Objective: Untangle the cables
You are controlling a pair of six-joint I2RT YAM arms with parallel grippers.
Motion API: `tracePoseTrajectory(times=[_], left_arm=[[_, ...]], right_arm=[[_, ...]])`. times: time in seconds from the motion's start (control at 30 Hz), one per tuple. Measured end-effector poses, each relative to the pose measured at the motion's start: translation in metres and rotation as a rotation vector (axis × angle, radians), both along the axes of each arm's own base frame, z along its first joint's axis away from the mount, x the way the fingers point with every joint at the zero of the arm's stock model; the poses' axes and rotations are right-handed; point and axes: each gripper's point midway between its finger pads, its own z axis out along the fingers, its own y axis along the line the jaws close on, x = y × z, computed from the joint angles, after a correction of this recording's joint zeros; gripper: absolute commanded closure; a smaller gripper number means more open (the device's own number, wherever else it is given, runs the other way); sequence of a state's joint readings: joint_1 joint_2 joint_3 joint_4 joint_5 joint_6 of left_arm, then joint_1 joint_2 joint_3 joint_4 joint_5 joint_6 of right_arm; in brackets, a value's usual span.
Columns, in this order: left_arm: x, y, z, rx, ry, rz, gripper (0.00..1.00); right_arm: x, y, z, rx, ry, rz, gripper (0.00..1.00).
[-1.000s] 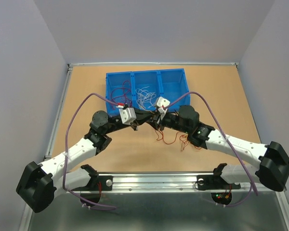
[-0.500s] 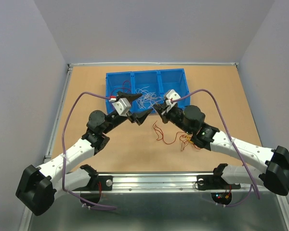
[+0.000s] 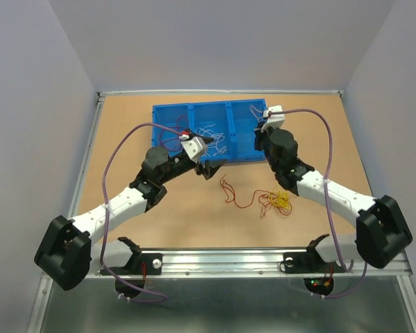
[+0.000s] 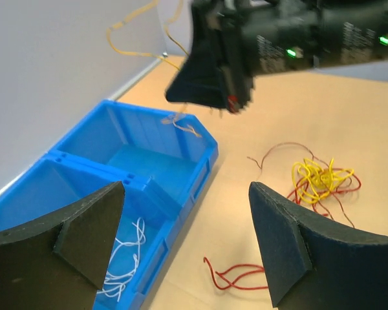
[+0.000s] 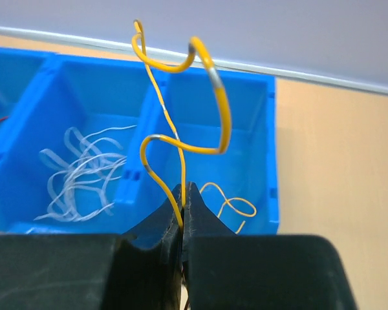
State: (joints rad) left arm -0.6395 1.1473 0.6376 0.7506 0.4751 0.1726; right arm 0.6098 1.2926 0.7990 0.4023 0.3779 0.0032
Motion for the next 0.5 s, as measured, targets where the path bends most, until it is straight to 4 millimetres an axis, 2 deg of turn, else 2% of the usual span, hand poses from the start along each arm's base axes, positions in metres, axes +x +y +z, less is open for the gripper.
tracePoseTrajectory(times=[0.1,0.2,0.27,0.3,0.33,0.37,0.43,0.5], left_arm=[[0.003,-0.005,-0.014,0.041,0.019,-0.018,0.11],[0.005,-0.008,-0.019,0.063,0.026,-0.023,0.11],[0.007,-0.011,-0.020,0.073,0.023,-0.026,0.11],[0.007,-0.013,-0.020,0.077,0.021,-0.030,0.11],[0.008,-0.013,-0.020,0.081,0.020,-0.031,0.11],[0.008,-0.015,-0.021,0.086,0.019,-0.033,0.11],[0.009,-0.016,-0.024,0.097,0.022,-0.035,0.11],[0.010,-0.019,-0.028,0.108,0.029,-0.039,0.11]], right_arm=[[0.029,-0.006,-0.009,0.000,0.028,-0.046,0.99],[0.058,-0.005,-0.019,-0.004,0.051,-0.078,0.98],[0.076,-0.002,-0.021,-0.005,0.057,-0.090,0.92],[0.086,-0.002,-0.025,-0.009,0.063,-0.099,0.84],[0.092,-0.001,-0.028,-0.011,0.069,-0.102,0.69],[0.095,0.000,-0.032,-0.011,0.077,-0.098,0.29],[0.096,-0.003,-0.037,-0.011,0.091,-0.105,0.12],[0.096,-0.004,-0.036,-0.006,0.091,-0.111,0.11]])
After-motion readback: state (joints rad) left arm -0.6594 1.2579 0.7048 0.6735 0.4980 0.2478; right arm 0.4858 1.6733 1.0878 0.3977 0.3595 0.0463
